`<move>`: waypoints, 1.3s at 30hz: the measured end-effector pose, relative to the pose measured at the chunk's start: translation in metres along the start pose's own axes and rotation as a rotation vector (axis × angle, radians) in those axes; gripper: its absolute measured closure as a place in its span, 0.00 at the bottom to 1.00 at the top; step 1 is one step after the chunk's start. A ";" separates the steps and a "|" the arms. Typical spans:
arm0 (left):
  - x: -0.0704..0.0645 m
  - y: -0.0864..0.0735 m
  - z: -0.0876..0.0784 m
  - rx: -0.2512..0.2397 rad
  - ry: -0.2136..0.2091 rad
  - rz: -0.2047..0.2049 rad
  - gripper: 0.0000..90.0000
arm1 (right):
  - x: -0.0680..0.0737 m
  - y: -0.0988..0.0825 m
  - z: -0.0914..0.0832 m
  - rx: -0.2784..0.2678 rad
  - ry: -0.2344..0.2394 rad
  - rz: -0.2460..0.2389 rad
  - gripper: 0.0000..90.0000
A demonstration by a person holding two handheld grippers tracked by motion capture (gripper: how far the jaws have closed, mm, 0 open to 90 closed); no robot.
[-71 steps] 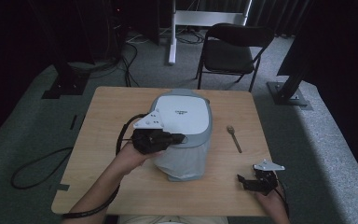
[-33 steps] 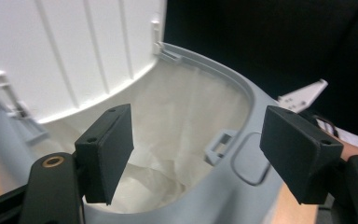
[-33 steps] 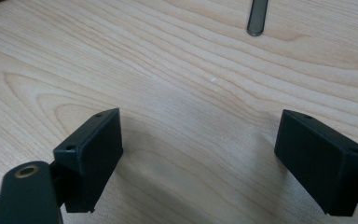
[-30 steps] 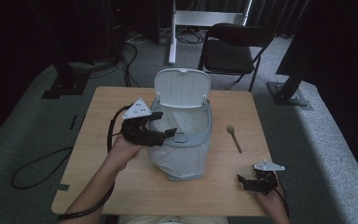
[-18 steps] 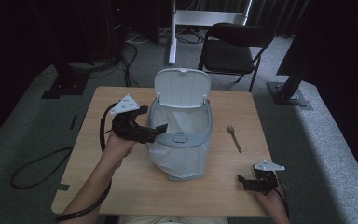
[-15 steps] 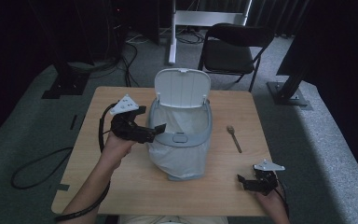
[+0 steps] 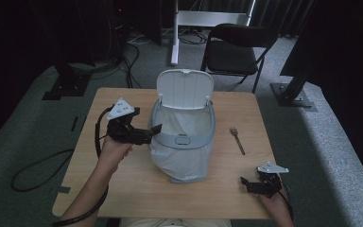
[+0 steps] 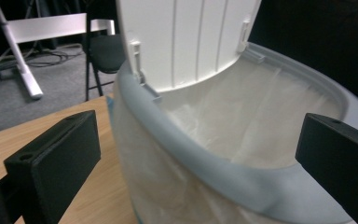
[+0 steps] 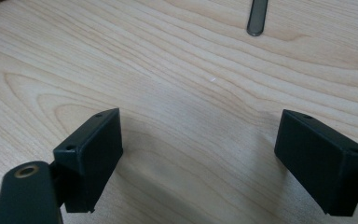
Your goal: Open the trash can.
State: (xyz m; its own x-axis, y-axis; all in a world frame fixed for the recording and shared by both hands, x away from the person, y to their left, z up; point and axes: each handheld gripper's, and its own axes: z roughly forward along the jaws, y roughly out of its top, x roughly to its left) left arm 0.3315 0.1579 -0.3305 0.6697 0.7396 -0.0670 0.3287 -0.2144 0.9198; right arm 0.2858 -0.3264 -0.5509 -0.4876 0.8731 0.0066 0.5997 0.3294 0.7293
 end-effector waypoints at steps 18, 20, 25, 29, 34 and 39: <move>0.017 -0.025 -0.014 -0.013 0.080 -0.020 0.00 | 0.000 0.000 0.000 0.000 -0.001 0.002 0.16; 0.020 -0.029 -0.016 -0.008 0.090 -0.019 0.00 | 0.000 0.000 0.000 -0.001 -0.001 0.002 0.16; 0.027 -0.039 -0.021 -0.015 0.100 -0.043 0.00 | 0.000 0.000 0.000 0.000 -0.001 0.002 0.16; 0.033 -0.050 -0.025 -0.043 0.144 -0.065 0.00 | 0.000 0.000 0.000 0.000 -0.001 0.002 0.16; 0.040 -0.060 -0.028 -0.028 0.154 -0.081 0.00 | 0.000 0.000 0.000 0.000 -0.001 0.002 0.16; 0.048 -0.078 -0.026 0.012 0.158 -0.101 0.00 | 0.000 0.000 0.000 0.000 -0.001 0.002 0.16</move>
State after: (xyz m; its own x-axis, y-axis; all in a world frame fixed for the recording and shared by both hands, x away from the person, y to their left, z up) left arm 0.3209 0.2263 -0.3954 0.5201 0.8487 -0.0960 0.3978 -0.1412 0.9065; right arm 0.2858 -0.3264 -0.5510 -0.4856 0.8741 0.0075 0.6005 0.3273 0.7296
